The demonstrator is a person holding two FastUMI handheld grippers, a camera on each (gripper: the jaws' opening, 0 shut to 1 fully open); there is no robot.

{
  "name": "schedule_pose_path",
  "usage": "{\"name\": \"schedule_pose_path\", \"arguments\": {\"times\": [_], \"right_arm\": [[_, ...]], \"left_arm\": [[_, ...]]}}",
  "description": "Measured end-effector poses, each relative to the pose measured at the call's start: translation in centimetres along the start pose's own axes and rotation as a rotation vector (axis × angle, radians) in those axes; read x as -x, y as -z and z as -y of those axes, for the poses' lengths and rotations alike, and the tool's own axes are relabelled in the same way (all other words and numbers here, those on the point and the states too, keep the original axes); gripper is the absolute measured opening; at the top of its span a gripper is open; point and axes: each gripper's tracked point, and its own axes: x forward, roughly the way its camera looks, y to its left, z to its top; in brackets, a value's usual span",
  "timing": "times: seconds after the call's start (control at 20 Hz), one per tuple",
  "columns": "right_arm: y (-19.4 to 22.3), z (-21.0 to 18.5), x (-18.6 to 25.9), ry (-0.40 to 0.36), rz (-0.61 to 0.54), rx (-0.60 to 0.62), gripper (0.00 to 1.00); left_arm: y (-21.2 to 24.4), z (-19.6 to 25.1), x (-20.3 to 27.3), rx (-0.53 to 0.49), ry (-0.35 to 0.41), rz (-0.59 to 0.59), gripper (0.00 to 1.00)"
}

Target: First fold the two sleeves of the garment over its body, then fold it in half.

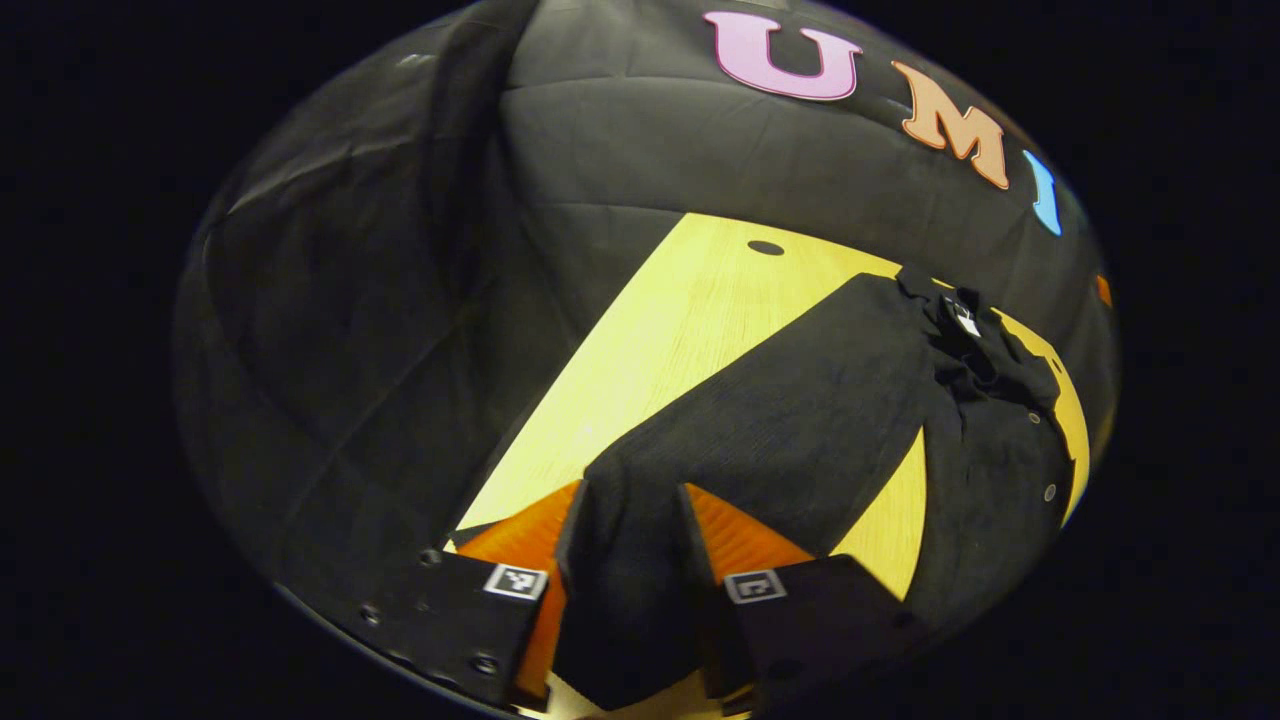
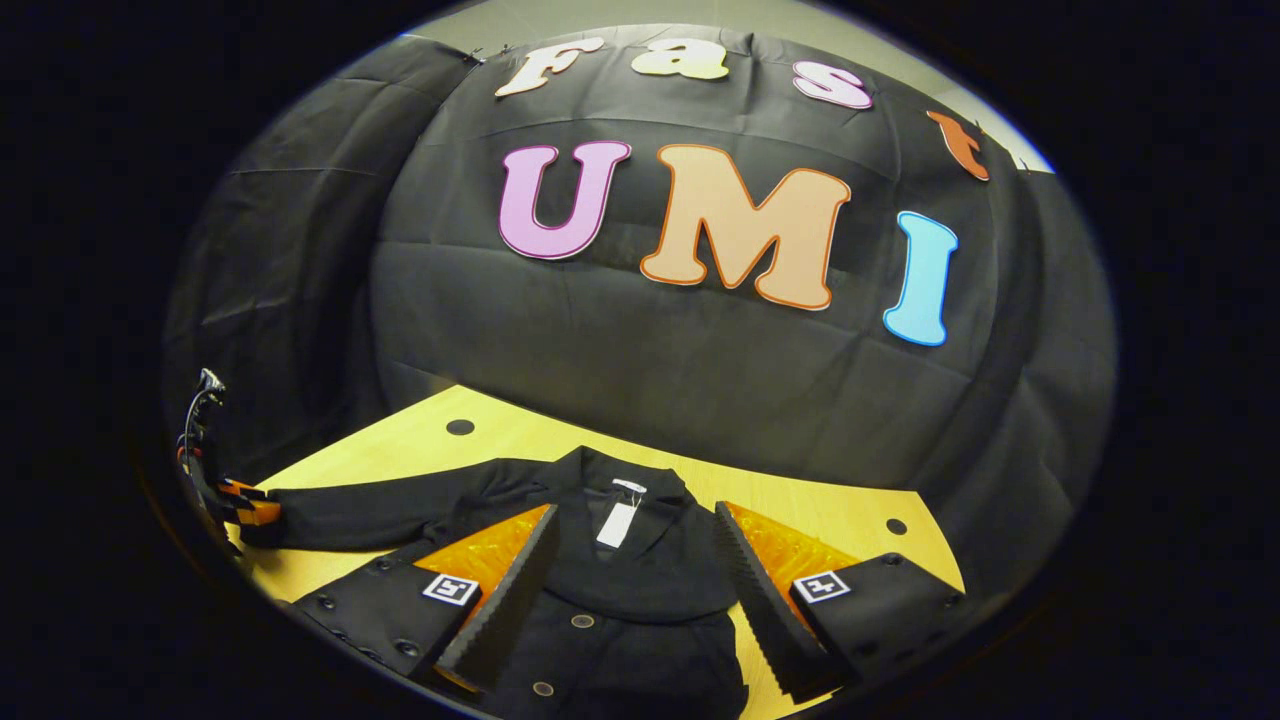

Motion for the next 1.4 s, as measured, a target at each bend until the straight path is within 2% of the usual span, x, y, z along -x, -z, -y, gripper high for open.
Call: {"name": "schedule_pose_path", "arguments": {"times": [0.05,0.1,0.15,0.25,0.3,0.45,0.65,0.7,0.8,1.05,1.1,1.15,1.25,1.4], "right_arm": [[0.1,0.1,0.3,-0.007,-0.002,-0.009,0.98],[0.4,0.2,0.5,-0.011,-0.005,-0.019,0.96],[0.7,0.4,0.8,-0.01,-0.008,-0.028,0.98],[1.4,0.7,1.2,-0.011,-0.027,-0.037,0.98],[1.6,1.0,1.5,-0.009,-0.031,-0.036,0.98],[1.6,1.9,2.5,-0.003,-0.017,-0.038,0.96],[2.1,2.8,3.5,-0.003,-0.009,-0.066,0.98],[2.3,3.1,3.8,-0.003,-0.007,-0.074,0.96],[2.8,3.6,4.2,0.0,-0.007,-0.083,0.99],[4.5,5.2,5.3,0.007,-0.016,-0.124,0.98],[4.9,5.5,5.6,0.01,-0.018,-0.136,0.96],[5.2,5.9,5.9,0.018,-0.021,-0.147,0.98],[5.9,6.8,6.4,0.027,-0.027,-0.166,0.96],[6.7,8.4,7.4,0.053,-0.027,-0.194,0.99]], "left_arm": [[-0.4,0.2,-0.4,0.005,0.013,0.015,0.26],[-0.4,0.4,0.2,0.008,0.028,0.029,0.23],[-0.5,0.3,0.2,0.015,0.03,0.048,0.05],[-0.7,0.2,-0.4,0.033,0.019,0.056,0.0],[-0.8,0.3,-0.3,0.041,0.01,0.049,0.0],[-2.6,3.0,1.1,0.043,0.083,0.066,0.0],[-8.9,5.4,3.6,-0.017,0.141,0.224,0.0],[-10.1,6.3,4.1,-0.019,0.156,0.239,0.0],[-12.2,8.0,4.7,-0.023,0.191,0.271,0.0],[-17.0,13.4,6.7,-0.08,0.292,0.342,0.0],[-17.8,14.8,7.2,-0.097,0.321,0.35,0.0],[-18.5,16.1,7.6,-0.114,0.342,0.367,0.0],[-19.7,19.2,7.9,-0.155,0.387,0.383,0.0],[-20.7,23.9,8.6,-0.201,0.456,0.395,0.0]]}}
